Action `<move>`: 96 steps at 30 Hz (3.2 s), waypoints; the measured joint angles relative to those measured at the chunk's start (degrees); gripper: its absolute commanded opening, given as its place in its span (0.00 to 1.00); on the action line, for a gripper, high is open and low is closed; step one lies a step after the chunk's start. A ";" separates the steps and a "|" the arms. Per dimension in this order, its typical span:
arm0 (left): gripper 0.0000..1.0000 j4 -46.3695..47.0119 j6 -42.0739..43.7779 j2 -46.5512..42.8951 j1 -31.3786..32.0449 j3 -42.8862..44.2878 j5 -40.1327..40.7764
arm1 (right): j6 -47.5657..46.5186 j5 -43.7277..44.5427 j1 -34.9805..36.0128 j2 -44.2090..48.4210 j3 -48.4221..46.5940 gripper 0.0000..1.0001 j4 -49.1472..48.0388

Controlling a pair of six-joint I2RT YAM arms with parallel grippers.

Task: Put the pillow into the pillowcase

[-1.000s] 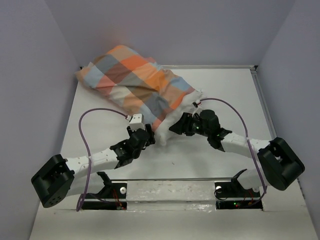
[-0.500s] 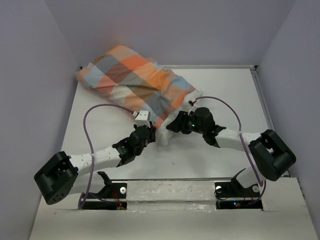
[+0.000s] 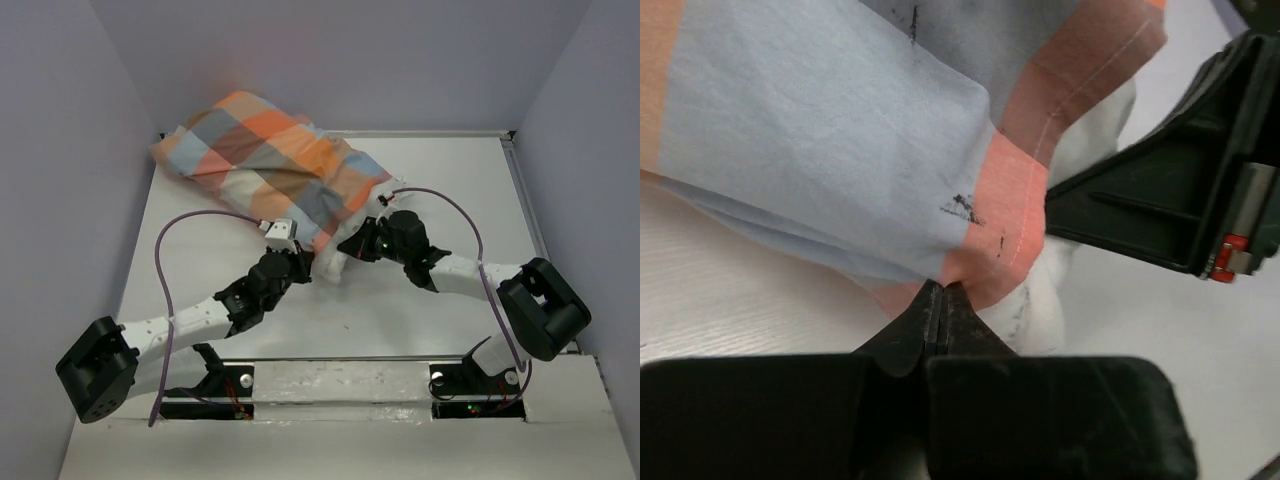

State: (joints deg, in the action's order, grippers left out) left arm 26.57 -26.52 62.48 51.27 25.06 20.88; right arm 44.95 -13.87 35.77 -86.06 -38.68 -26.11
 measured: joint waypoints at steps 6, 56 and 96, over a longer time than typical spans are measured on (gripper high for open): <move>0.00 -0.13 -4.09 -5.14 1.20 -1.51 -8.46 | -2.19 3.72 0.31 0.35 -1.70 0.00 1.55; 0.00 -12.81 17.25 9.27 4.48 21.16 20.09 | -6.32 10.38 2.84 8.81 4.46 0.00 -4.35; 0.94 -20.22 -11.19 -4.68 19.32 20.55 -6.86 | 4.76 15.82 4.00 12.22 13.79 0.62 -17.62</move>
State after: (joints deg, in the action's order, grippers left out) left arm 6.35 -37.71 57.80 70.59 45.60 14.02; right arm 49.71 1.96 39.77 -73.84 -24.88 -43.72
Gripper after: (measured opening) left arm 0.931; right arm 0.678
